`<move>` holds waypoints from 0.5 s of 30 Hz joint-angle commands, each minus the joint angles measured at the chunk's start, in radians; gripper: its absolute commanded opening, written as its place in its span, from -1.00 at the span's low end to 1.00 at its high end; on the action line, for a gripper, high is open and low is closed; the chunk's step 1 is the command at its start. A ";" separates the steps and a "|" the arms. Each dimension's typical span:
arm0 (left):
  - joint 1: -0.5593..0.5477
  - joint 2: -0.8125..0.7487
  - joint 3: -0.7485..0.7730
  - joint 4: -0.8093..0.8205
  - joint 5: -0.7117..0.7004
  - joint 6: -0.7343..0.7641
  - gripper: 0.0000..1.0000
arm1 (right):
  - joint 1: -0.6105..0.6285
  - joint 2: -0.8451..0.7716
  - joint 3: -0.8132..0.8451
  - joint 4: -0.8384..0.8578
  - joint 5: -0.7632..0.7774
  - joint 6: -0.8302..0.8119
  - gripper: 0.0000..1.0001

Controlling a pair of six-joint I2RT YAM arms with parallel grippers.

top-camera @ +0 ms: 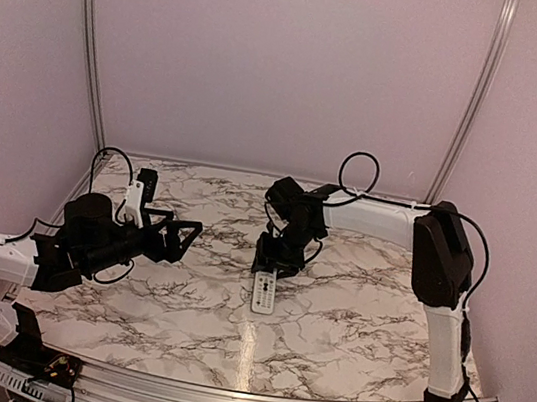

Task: Load the batteries into the remote control
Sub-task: Place the remote control at the center of the board.

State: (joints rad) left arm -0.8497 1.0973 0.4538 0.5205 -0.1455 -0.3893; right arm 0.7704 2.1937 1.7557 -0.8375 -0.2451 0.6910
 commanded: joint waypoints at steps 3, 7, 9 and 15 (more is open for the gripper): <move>0.005 -0.020 -0.029 0.037 -0.026 0.011 0.98 | 0.009 0.065 0.084 -0.101 0.015 0.031 -0.65; 0.004 -0.028 -0.038 0.038 -0.030 0.015 0.98 | 0.006 0.088 0.098 -0.106 -0.022 0.048 -0.53; 0.005 -0.034 -0.042 0.038 -0.033 0.015 0.98 | 0.006 0.100 0.108 -0.113 -0.040 0.053 -0.45; 0.004 -0.049 -0.058 0.050 -0.035 0.018 0.98 | 0.000 0.112 0.126 -0.123 -0.065 0.058 -0.23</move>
State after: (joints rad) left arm -0.8497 1.0721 0.4179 0.5411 -0.1665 -0.3820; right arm 0.7704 2.2795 1.8545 -0.9329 -0.3069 0.7277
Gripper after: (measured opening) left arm 0.990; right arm 0.502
